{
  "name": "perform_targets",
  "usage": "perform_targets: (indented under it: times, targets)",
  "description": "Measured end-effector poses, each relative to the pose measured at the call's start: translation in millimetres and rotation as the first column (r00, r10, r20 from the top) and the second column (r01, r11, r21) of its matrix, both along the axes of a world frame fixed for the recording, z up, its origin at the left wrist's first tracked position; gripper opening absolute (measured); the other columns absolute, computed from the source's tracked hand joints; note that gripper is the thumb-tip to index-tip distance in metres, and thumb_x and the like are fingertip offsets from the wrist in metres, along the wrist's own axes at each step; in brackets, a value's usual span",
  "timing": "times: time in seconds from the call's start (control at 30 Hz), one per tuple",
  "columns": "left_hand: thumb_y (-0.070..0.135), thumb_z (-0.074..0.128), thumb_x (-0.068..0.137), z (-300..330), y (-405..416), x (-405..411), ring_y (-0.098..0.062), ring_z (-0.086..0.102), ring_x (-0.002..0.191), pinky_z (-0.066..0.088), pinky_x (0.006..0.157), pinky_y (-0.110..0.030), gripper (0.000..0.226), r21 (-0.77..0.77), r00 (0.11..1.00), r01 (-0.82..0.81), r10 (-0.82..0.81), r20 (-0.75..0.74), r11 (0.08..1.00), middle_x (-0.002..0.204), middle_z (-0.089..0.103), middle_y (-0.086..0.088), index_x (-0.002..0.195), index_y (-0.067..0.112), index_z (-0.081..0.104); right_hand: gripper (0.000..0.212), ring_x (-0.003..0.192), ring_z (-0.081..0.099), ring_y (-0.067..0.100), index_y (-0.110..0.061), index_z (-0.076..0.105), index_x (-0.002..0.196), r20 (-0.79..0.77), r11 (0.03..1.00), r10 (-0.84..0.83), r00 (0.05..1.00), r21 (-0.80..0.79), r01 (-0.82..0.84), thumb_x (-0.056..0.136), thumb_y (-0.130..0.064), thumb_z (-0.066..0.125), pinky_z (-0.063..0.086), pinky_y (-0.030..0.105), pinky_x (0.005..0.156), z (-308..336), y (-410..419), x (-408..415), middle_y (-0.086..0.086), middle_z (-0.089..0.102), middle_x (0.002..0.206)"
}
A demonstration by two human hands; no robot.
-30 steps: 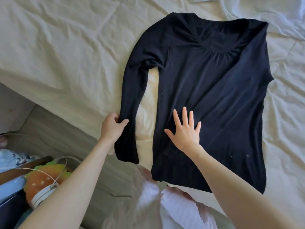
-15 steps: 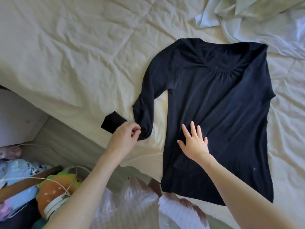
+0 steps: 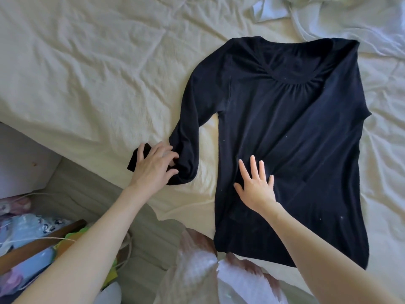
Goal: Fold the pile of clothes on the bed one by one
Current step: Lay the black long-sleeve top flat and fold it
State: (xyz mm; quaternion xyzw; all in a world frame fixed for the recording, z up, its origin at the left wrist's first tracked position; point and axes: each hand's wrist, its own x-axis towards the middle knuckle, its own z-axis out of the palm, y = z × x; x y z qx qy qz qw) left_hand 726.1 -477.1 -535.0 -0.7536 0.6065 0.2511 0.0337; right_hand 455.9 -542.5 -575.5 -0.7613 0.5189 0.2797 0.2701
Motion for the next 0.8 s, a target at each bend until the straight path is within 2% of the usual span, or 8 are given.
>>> perform_targets:
  times: [0.13,0.27,0.37,0.47,0.53,0.63,0.73,0.8]
  targets:
    - [0.038,0.057,0.091,-1,-3,-24,-0.015,0.038,0.130,0.005,0.116,-0.048,0.044,0.096,0.973,-0.193,0.203,-0.110,0.976,0.130,0.052,0.004,0.131,0.020,0.051,0.070,0.145,-0.015,0.029,-0.030,-0.008,0.150,0.023,1.000,0.004,1.000,0.005,-0.004,0.098,-0.047,0.034,0.010,0.058,0.113,-2,0,-3,0.004,-0.017,0.158]
    - [0.029,0.062,0.090,5,-13,-48,-0.020,0.057,0.098,0.015,0.115,-0.049,0.012,0.103,0.789,-0.578,0.587,-0.182,0.810,0.078,0.055,0.013,0.096,0.018,0.063,0.069,0.145,-0.013,0.029,-0.029,-0.007,0.151,0.071,1.000,0.025,0.997,0.008,-0.025,0.098,-0.046,0.035,0.011,0.056,0.114,1,-2,-11,0.004,-0.014,0.158]
    - [0.021,0.058,0.093,23,-14,-67,-0.015,0.052,0.080,0.014,0.116,-0.048,0.009,-0.024,0.772,-0.620,0.604,-0.197,0.784,0.075,0.055,0.009,0.085,0.016,0.055,0.065,0.146,-0.009,0.027,-0.027,-0.002,0.152,0.175,1.000,0.017,0.984,0.008,-0.019,0.100,-0.040,0.035,0.010,0.051,0.116,14,-3,-22,0.004,-0.010,0.159]
    - [0.015,0.055,0.093,55,-15,-93,-0.016,0.048,0.069,0.020,0.115,-0.044,0.007,-0.203,0.830,-0.556,0.523,-0.195,0.806,0.073,0.056,0.001,0.088,0.011,0.053,0.058,0.147,0.003,0.021,-0.023,0.012,0.152,0.403,0.994,-0.110,0.909,0.018,0.112,0.101,-0.032,0.038,0.010,0.041,0.118,34,4,-39,0.003,0.003,0.160]
    - [0.013,0.056,0.092,79,-20,-124,-0.022,0.053,0.065,0.045,0.090,-0.042,0.005,-0.284,0.897,-0.438,0.392,-0.205,0.853,0.071,0.056,0.001,0.089,0.009,0.054,0.051,0.144,0.018,0.012,-0.023,0.027,0.148,0.524,0.935,-0.351,0.776,0.146,0.324,0.100,-0.030,0.042,0.019,0.030,0.116,51,10,-57,-0.006,0.021,0.156]
    - [0.016,0.054,0.093,97,-39,-187,-0.030,0.064,0.071,0.049,0.058,-0.038,0.012,-0.331,0.965,-0.237,0.184,-0.185,0.913,0.086,0.067,-0.001,0.102,0.012,0.059,0.037,0.127,0.045,0.005,-0.026,0.048,0.136,0.509,0.642,-0.755,0.413,0.447,0.623,0.099,-0.030,0.043,0.034,0.017,0.100,72,13,-92,-0.020,0.051,0.130]
    - [0.021,0.047,0.097,83,-60,-258,-0.028,0.062,0.099,0.046,0.082,-0.037,0.042,-0.166,0.969,-0.047,0.004,-0.248,0.985,0.115,0.065,-0.005,0.138,0.016,0.040,0.035,0.116,0.053,0.008,-0.025,0.050,0.133,0.401,0.390,-0.900,0.173,0.561,0.730,0.100,-0.031,0.041,0.042,0.031,0.103,76,10,-138,-0.008,0.057,0.129]
    - [0.021,0.045,0.098,67,-66,-294,-0.023,0.053,0.115,0.038,0.098,-0.034,0.054,-0.014,0.951,0.070,-0.071,-0.301,0.997,0.127,0.058,-0.005,0.147,0.016,0.023,0.039,0.125,0.048,0.011,-0.023,0.045,0.138,0.386,0.435,-0.885,0.260,0.487,0.757,0.100,-0.030,0.040,0.036,0.034,0.109,74,7,-167,-0.004,0.051,0.138]
